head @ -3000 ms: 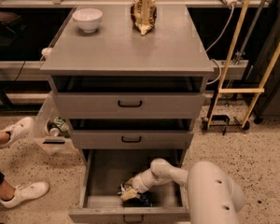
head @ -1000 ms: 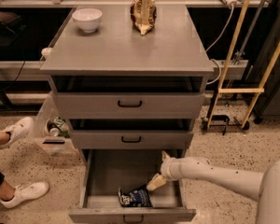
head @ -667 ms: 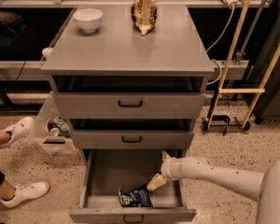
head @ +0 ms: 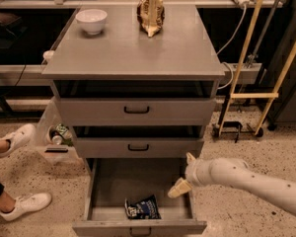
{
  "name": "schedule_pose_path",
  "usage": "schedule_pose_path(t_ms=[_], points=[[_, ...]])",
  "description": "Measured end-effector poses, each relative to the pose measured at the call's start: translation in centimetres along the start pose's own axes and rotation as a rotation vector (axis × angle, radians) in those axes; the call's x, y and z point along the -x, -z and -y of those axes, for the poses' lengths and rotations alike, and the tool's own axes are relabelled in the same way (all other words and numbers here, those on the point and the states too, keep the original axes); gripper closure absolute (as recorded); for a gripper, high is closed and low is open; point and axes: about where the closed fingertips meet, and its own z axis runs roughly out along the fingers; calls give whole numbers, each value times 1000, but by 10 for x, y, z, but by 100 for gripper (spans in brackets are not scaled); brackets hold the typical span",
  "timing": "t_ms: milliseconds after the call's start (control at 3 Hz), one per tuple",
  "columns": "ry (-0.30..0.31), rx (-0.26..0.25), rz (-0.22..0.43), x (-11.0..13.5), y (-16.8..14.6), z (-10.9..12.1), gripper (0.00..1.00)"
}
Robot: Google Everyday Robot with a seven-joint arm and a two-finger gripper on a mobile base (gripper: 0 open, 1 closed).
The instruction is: Place blue chip bag into bottom drawer
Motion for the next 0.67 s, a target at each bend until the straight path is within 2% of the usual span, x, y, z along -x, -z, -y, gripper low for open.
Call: schedule_pose_path(t_ms=[333, 667], points=[[-67, -70, -22, 0, 83, -23, 0], [-114, -133, -37, 16, 145, -55, 0]])
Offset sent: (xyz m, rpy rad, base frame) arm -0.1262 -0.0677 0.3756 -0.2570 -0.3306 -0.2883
